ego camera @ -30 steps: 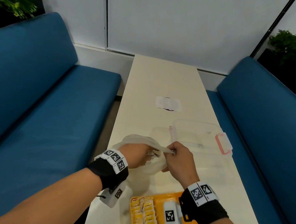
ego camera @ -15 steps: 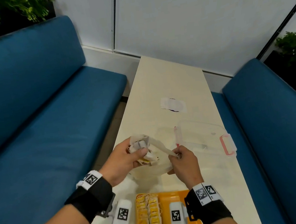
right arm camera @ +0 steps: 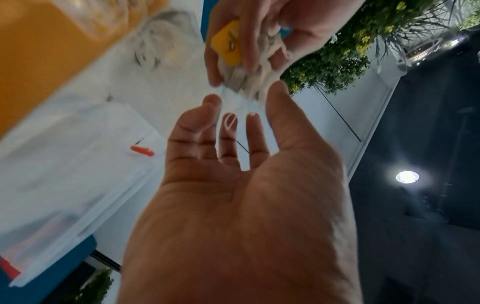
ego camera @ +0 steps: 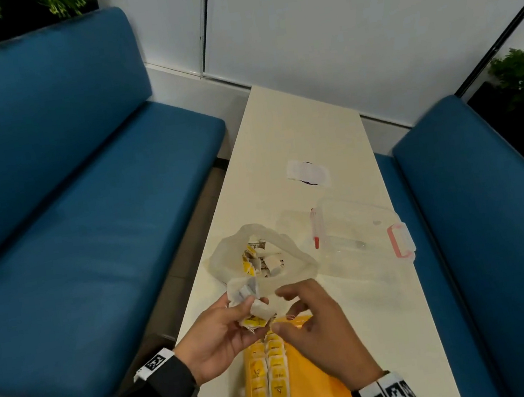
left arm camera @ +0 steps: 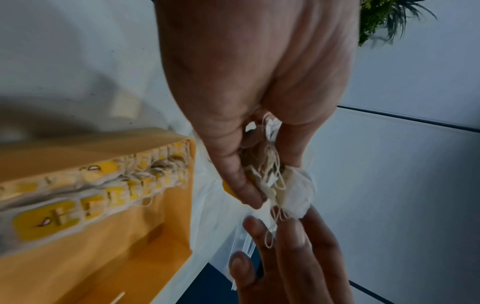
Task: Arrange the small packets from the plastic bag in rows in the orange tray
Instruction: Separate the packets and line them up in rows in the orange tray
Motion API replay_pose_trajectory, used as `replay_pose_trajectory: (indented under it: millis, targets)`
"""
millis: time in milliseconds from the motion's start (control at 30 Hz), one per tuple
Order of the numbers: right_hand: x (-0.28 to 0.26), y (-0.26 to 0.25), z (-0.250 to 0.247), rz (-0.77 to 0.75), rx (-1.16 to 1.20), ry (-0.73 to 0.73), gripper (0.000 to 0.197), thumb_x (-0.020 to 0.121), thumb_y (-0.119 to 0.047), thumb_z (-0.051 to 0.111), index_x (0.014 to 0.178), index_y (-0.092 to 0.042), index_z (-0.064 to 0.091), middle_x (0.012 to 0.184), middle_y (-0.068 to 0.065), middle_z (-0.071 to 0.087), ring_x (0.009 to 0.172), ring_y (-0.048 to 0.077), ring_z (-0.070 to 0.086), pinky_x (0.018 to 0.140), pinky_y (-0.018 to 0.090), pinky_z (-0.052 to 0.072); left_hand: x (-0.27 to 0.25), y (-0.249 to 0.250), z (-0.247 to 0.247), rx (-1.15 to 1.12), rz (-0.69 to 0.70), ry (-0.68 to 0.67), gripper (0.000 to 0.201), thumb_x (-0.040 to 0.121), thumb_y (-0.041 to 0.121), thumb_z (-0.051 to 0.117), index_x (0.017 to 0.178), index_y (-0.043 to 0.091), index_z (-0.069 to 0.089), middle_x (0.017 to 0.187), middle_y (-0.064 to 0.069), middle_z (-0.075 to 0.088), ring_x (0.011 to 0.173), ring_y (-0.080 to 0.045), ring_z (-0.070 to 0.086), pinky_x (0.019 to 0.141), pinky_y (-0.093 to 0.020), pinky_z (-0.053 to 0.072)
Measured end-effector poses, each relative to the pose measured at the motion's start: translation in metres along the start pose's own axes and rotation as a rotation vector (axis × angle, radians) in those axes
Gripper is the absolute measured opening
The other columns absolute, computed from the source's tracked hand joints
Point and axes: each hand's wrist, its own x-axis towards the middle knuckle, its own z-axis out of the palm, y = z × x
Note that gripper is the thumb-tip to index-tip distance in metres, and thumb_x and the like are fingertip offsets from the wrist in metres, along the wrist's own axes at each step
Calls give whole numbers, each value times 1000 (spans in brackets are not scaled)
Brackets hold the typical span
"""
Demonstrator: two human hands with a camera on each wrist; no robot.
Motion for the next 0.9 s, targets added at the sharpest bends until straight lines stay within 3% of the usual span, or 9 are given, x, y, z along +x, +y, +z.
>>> replay_pose_trajectory:
  millis: [100, 167, 300, 467, 567, 733, 900]
  targets:
    - [-3, 8, 21, 43, 70, -35, 29, 79, -24, 78, 103, -37, 67, 104, -16, 62, 92, 4, 65, 77, 21, 54, -6, -8, 0, -3, -42, 12, 36, 94, 9, 61, 129, 5, 59, 114, -23, 70, 93, -32, 71, 76, -42, 64]
    - [-3, 13, 30, 104, 132, -38, 21, 81, -22, 77, 96, -34, 69, 97, -11, 67, 89, 6, 66, 78, 26, 55, -8, -13, -4, 19, -70, 38, 34, 94, 11, 62, 127, 4, 58, 114, -24, 70, 91, -32, 71, 81, -45, 63]
    - [-2, 14, 37, 258, 256, -67, 11, 85, -13, 71, 92, -21, 71, 88, 1, 70, 72, 17, 69, 59, 33, 56, -12, -17, -11, 59, -96, 84, 27, 92, 11, 61, 118, 4, 62, 108, -22, 73, 89, -35, 72, 88, -48, 57]
    - [-1, 10, 40, 308, 257, -63, 2, 89, -15, 68, 90, -15, 69, 86, 6, 67, 67, 20, 72, 55, 30, 56, -19, -19, -13, 90, -92, 72, 37, 90, 26, 66, 120, 4, 68, 112, -22, 72, 95, -36, 71, 98, -49, 51]
    - [1, 7, 41, 323, 263, -70, 7, 88, -22, 70, 89, -15, 70, 83, 4, 68, 67, 19, 71, 54, 29, 53, -20, -21, -15, 104, -88, 87, 41, 85, 31, 74, 120, 9, 70, 110, -17, 73, 99, -33, 69, 92, -47, 55]
    - [3, 8, 41, 352, 335, -45, 7, 89, -15, 69, 94, -9, 70, 79, 6, 68, 64, 17, 70, 53, 33, 49, -20, -23, -23, 118, -80, 123, 35, 88, 28, 72, 116, 8, 66, 109, -17, 74, 101, -32, 71, 81, -41, 56]
    - [2, 10, 49, 340, 289, -15, 20, 91, -12, 65, 107, -23, 62, 77, 5, 69, 62, 21, 71, 50, 30, 47, -18, -28, -28, 138, -85, 103, 36, 93, 24, 68, 125, 6, 63, 113, -20, 72, 109, -38, 69, 72, -38, 58]
